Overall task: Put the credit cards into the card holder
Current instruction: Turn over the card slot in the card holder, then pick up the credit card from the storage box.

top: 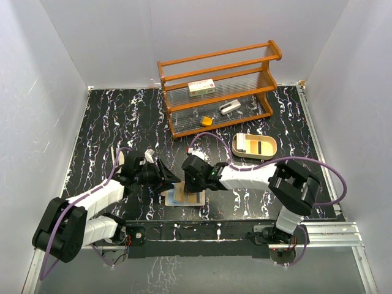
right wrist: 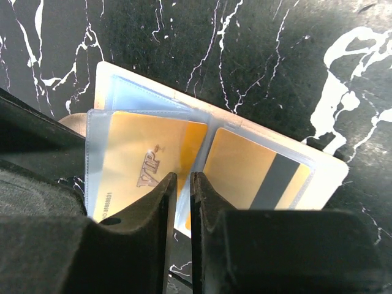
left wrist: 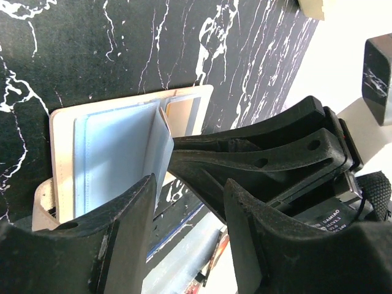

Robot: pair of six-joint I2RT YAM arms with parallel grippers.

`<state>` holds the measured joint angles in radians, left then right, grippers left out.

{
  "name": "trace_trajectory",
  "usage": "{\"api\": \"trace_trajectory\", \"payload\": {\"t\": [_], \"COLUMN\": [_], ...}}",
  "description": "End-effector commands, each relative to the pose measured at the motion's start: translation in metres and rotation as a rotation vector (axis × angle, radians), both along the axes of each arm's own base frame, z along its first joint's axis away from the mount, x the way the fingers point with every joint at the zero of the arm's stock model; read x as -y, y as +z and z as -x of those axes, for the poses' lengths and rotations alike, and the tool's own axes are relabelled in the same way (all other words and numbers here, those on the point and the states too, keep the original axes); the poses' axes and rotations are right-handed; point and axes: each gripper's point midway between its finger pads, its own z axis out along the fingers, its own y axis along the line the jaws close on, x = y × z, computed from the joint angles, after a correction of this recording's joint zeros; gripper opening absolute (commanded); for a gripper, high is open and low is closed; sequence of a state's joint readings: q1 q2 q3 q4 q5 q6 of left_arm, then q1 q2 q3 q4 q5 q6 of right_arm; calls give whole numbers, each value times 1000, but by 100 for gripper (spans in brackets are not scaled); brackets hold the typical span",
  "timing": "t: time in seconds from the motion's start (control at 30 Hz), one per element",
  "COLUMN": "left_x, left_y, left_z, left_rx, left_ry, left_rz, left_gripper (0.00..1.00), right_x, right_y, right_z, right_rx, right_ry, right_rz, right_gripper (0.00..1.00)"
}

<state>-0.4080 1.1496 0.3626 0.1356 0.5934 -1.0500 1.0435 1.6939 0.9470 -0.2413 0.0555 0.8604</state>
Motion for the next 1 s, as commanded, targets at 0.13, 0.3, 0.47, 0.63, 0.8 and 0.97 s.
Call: {"api": "trace_trajectory", "payload": {"t": [0.13, 0.3, 0.47, 0.63, 0.8, 0.97], "left_x": [9, 14, 23, 36, 46, 53], "left_y": [17, 20, 19, 20, 19, 18], "left_z": [2, 2, 5, 11, 15, 14], "left_rx": [31, 27, 20, 33, 38, 43], "left_ry": [-37, -43, -67, -100, -127, -157], "left_rz": [61, 76, 77, 71, 71, 61], "left_gripper": [48, 48, 48, 49, 50, 50], "right_x": [7, 24, 53, 89, 129, 160], "right_y": [40, 55, 63, 78, 94, 109], "right_z": [-14, -23, -37, -63, -94, -120], "right_rx": [116, 163, 179, 208, 237, 274], "right_ry": [-23, -67, -138, -203, -269, -326], "right_rz": [-14, 24, 42, 59, 104, 162], "right_gripper": [15, 16, 19, 24, 28, 34]}}
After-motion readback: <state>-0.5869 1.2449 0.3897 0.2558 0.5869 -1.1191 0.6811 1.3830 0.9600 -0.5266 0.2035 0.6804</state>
